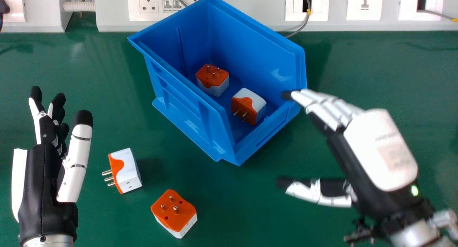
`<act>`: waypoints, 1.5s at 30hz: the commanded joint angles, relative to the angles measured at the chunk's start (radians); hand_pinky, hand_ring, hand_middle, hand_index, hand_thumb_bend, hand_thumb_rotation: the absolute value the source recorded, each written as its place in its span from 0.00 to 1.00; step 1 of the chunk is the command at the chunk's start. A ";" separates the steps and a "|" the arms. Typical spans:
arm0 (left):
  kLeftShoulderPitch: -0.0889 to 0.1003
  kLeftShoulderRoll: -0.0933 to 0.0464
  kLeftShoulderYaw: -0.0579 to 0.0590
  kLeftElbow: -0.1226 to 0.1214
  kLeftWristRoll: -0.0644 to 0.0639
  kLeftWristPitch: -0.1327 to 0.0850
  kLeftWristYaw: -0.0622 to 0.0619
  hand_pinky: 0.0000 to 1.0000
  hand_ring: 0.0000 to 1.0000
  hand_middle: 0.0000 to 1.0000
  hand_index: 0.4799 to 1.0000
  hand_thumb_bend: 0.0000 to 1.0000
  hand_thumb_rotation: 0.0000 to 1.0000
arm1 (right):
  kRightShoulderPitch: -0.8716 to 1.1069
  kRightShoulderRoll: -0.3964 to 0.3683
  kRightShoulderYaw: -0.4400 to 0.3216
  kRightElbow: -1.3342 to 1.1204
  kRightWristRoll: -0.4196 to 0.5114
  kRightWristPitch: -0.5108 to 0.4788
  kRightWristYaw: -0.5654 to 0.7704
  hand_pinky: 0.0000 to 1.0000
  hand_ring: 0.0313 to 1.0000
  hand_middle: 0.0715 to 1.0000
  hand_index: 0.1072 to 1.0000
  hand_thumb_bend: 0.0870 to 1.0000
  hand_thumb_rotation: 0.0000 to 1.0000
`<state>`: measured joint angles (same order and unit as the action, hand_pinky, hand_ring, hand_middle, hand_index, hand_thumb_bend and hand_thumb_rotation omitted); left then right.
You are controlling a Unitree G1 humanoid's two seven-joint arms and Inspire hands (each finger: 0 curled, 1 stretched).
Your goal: Pick all objects and put in blue box
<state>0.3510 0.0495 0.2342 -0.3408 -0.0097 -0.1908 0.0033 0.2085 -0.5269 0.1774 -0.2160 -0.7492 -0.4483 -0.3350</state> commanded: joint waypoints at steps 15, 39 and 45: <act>0.012 0.011 0.015 0.005 -0.005 -0.042 -0.006 1.00 1.00 0.98 0.99 0.48 0.82 | 0.024 0.060 0.098 0.016 -0.088 -0.259 -0.010 0.60 0.73 0.79 0.77 0.42 0.50; 0.026 -0.002 0.025 -0.019 0.004 -0.016 0.025 1.00 1.00 0.97 0.95 0.46 0.84 | -0.499 0.157 0.334 0.252 -0.247 -0.260 0.192 0.59 0.76 0.80 0.77 0.42 0.38; 0.026 -0.002 0.023 -0.015 -0.001 -0.027 0.026 1.00 1.00 0.98 0.95 0.46 0.84 | -0.617 0.205 0.391 0.396 -0.287 -0.241 0.179 0.57 0.73 0.78 0.75 0.47 0.41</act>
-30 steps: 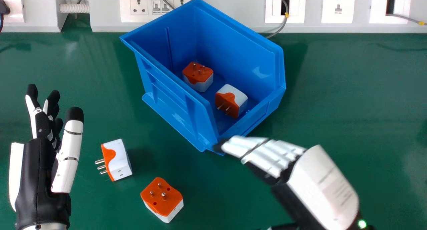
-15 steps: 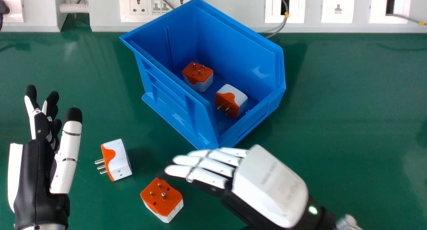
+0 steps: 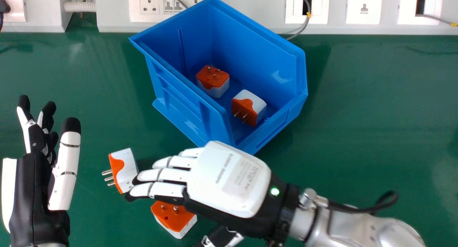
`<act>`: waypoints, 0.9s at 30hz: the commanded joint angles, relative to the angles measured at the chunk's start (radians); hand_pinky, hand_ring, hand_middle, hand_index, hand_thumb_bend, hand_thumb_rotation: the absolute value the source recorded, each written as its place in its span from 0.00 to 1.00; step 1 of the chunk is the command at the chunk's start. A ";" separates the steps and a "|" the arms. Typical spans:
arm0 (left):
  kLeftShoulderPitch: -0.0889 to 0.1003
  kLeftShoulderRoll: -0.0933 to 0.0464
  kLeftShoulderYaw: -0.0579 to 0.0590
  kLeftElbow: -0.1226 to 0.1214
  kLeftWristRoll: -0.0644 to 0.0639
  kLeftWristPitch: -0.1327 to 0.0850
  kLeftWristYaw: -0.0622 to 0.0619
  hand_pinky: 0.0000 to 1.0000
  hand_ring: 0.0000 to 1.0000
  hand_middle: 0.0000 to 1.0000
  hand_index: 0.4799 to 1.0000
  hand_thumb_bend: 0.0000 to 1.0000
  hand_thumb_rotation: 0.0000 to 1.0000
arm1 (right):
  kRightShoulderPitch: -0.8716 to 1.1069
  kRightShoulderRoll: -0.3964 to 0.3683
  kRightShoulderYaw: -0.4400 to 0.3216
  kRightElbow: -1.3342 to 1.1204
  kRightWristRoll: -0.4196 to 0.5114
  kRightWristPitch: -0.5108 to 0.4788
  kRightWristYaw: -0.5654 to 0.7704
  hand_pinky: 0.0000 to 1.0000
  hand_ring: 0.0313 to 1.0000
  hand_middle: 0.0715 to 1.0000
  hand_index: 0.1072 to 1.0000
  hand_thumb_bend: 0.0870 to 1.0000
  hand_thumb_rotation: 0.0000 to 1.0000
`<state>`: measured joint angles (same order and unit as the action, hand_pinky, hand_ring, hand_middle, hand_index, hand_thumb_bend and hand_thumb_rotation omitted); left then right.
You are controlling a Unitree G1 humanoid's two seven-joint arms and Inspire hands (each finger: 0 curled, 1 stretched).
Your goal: Pick all objects and put in blue box
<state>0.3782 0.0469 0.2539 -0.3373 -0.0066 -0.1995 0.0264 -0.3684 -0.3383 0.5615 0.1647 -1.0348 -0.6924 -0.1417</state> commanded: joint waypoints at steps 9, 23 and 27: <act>-0.003 0.001 0.008 -0.011 -0.014 -0.025 0.001 1.00 1.00 0.98 0.95 0.47 0.82 | -0.160 0.055 0.074 0.192 -0.018 0.038 -0.016 0.57 0.72 0.77 0.73 0.48 0.35; -0.001 -0.003 0.008 -0.025 -0.057 -0.013 -0.008 1.00 1.00 0.99 0.96 0.46 0.80 | -0.256 0.066 0.166 0.315 -0.056 0.088 -0.026 0.58 0.71 0.75 0.72 0.52 0.33; 0.000 -0.005 0.006 -0.032 -0.060 -0.002 -0.003 1.00 1.00 0.98 0.96 0.45 0.78 | -0.273 0.070 0.187 0.336 -0.071 0.099 -0.023 0.59 0.71 0.75 0.71 0.55 0.33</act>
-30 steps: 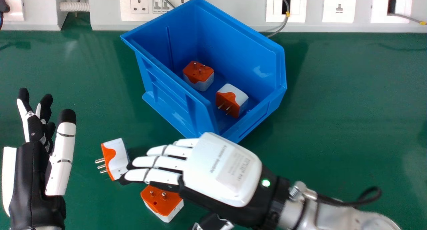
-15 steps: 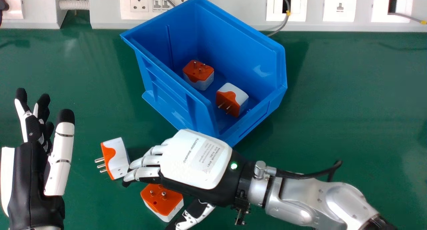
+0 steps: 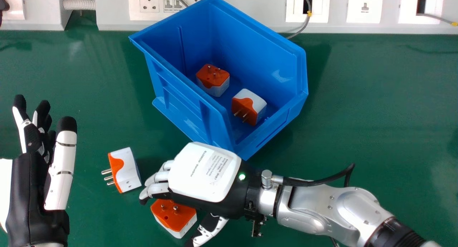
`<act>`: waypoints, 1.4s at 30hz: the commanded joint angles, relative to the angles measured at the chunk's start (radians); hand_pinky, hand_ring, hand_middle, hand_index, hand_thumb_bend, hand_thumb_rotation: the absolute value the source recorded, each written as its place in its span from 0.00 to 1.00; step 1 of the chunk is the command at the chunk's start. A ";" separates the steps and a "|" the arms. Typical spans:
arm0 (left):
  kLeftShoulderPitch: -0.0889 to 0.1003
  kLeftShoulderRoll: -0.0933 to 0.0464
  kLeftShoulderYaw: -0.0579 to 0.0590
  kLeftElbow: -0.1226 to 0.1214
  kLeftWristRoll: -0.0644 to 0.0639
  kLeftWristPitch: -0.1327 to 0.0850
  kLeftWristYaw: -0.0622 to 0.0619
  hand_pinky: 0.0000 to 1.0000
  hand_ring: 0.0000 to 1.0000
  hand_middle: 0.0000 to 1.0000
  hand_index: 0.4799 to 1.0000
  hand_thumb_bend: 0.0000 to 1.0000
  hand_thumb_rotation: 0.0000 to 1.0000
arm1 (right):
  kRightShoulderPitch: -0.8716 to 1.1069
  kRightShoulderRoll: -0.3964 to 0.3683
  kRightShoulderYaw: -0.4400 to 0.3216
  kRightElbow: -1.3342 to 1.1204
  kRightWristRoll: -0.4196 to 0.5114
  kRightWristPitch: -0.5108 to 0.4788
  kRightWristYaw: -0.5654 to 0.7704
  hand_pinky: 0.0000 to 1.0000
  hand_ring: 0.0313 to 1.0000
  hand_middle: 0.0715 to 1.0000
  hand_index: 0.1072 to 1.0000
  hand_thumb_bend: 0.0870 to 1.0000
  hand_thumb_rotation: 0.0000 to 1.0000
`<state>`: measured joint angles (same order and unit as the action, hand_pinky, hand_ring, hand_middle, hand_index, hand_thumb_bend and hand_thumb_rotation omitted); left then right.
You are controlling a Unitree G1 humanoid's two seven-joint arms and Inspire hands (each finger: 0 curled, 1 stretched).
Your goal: Pick all objects and put in blue box
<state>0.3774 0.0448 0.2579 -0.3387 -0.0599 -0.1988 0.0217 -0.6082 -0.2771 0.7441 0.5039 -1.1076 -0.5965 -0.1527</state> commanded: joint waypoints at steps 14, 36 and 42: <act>0.013 -0.002 -0.001 -0.048 -0.015 0.007 -0.001 1.00 1.00 0.99 1.00 0.45 0.81 | -0.091 0.019 0.073 0.065 -0.046 0.074 -0.003 0.60 0.71 0.74 0.71 0.56 0.35; 0.013 0.003 0.000 -0.052 -0.015 0.005 -0.005 1.00 1.00 0.99 1.00 0.44 0.82 | -0.106 0.069 0.078 0.148 -0.012 0.147 -0.059 0.49 0.54 0.57 0.45 0.48 0.10; 0.019 0.004 0.003 -0.079 -0.018 0.023 -0.004 1.00 1.00 1.00 1.00 0.44 0.80 | -0.089 0.089 0.087 0.152 -0.035 0.229 -0.090 0.29 0.37 0.42 0.47 0.47 0.00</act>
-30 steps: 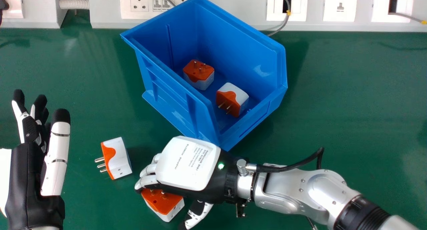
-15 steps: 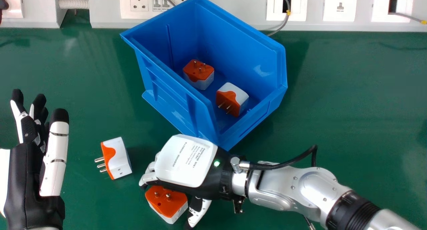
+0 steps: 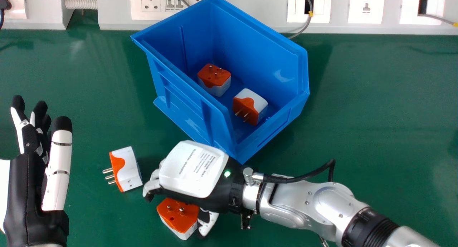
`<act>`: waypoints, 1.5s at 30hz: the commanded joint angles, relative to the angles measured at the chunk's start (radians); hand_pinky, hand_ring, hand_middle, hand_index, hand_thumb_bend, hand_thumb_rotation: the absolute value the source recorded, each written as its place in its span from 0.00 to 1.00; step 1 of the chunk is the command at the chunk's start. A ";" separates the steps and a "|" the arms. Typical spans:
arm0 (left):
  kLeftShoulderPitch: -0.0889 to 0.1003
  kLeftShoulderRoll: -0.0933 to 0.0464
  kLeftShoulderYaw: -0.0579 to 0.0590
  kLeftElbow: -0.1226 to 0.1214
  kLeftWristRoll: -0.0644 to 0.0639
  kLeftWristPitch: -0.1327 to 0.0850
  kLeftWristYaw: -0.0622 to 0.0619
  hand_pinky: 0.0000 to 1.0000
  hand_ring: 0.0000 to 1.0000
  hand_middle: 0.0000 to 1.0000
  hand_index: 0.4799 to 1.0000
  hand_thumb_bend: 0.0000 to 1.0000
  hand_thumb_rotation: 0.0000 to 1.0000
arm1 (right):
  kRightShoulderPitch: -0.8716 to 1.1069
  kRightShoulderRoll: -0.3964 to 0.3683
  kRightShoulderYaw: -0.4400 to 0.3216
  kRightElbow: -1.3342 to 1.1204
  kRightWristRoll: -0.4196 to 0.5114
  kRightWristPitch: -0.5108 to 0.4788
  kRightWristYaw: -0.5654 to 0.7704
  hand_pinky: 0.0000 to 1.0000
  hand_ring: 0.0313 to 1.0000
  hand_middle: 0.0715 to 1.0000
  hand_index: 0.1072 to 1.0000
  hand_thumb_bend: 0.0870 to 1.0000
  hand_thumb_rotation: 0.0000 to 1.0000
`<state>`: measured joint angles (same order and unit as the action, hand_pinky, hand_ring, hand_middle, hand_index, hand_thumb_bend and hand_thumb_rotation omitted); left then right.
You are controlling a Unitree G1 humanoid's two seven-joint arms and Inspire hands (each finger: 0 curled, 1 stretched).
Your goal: Pick all objects and put in blue box
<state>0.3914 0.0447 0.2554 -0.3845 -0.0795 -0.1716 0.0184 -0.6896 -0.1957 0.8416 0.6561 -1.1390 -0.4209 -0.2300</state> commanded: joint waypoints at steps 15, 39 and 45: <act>-0.001 0.005 0.008 -0.051 0.002 0.018 -0.005 1.00 1.00 1.00 1.00 0.46 0.80 | -0.005 0.044 -0.045 -0.040 0.146 0.157 0.314 0.18 0.34 0.43 0.50 0.46 0.00; -0.016 0.015 0.014 -0.014 0.016 0.000 -0.007 1.00 1.00 0.99 0.99 0.44 0.84 | 0.254 -0.088 -0.172 -0.471 0.228 0.165 0.309 0.19 0.35 0.41 0.49 0.46 0.00; -0.022 0.014 0.017 -0.017 -0.008 0.018 -0.018 1.00 1.00 1.00 0.99 0.42 0.81 | 0.391 -0.175 -0.264 -0.677 0.277 0.161 0.333 0.17 0.22 0.37 0.47 0.46 0.00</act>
<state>0.3755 0.0523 0.2637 -0.3906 -0.0809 -0.1443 0.0035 -0.3198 -0.3548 0.6145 0.0442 -0.8955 -0.2558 0.0970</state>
